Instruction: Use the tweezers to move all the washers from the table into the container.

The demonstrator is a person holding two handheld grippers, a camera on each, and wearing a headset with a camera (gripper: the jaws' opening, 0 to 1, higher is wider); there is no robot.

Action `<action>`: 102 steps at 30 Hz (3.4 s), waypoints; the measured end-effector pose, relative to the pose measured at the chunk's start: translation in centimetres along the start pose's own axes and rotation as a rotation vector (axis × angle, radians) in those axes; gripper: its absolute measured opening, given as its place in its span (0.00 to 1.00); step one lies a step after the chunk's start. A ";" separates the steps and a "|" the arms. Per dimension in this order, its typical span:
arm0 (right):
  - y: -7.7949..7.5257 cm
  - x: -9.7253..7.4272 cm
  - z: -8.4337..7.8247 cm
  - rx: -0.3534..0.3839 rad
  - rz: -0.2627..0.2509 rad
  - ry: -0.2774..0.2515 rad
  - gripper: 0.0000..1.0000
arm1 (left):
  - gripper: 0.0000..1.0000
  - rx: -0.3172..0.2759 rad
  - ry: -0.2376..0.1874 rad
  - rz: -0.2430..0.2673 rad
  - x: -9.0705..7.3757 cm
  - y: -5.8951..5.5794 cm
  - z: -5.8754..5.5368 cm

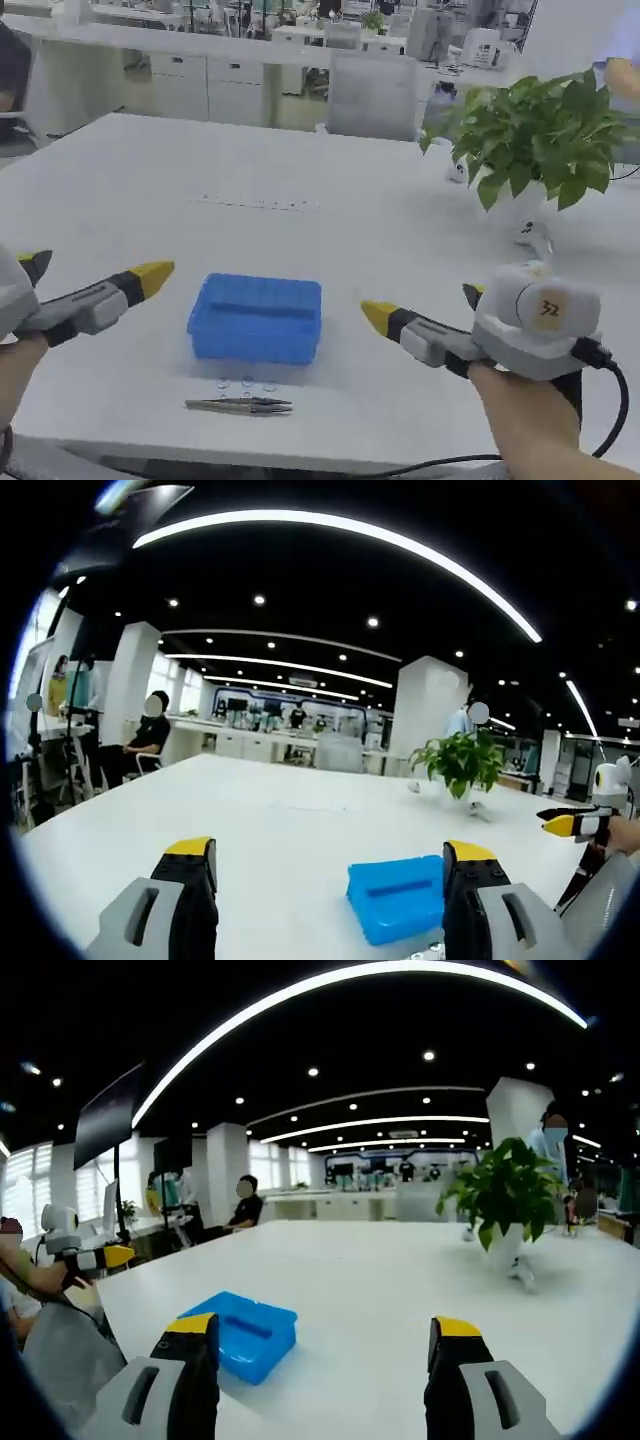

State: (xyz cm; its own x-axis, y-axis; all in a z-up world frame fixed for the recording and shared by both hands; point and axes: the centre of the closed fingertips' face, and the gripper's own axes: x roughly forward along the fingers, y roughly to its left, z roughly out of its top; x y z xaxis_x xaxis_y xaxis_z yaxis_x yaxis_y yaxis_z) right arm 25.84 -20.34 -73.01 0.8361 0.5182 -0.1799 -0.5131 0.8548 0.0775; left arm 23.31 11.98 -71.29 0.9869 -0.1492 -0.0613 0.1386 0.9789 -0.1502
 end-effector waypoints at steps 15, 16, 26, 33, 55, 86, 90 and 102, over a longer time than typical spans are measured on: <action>-1.2 -0.9 0.9 0.007 -0.042 -0.057 0.85 | 0.98 -0.019 -0.046 -0.036 -0.3 -0.4 0.7; -1.4 -0.9 1.0 0.017 -0.048 -0.065 0.86 | 0.98 -0.021 -0.043 -0.033 -0.4 -0.3 0.8; -2.4 -0.9 0.4 -0.112 -0.122 0.000 0.87 | 0.90 -0.070 -0.070 0.014 -1.0 1.3 1.2; -2.0 -0.4 -0.6 -0.138 -0.118 0.067 0.85 | 0.85 0.004 0.030 -0.013 -0.3 0.7 -0.4; -1.6 -0.6 -4.6 -0.153 -0.048 0.288 0.60 | 0.44 -0.048 0.314 -0.285 -0.7 -3.1 -4.7; 0.1 -1.2 -7.6 -0.222 0.090 0.437 0.17 | 0.00 0.815 0.927 -0.988 -2.6 -9.4 -18.4; 0.0 -1.3 -7.6 -0.222 0.086 0.442 0.16 | 0.00 0.898 0.942 -1.008 -2.7 -9.4 -19.0; 2.7 -1.2 -7.5 -0.259 0.221 0.434 0.04 | 0.00 0.936 0.852 -1.049 -3.0 -11.3 -15.9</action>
State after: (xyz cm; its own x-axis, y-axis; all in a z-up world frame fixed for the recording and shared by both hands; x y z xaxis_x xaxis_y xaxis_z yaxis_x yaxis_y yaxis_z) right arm 21.94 -18.85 -79.96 0.5743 0.5788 -0.5790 -0.7444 0.6635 -0.0750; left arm 17.44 -0.83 -85.14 0.1520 -0.4803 -0.8638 0.9880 0.0981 0.1193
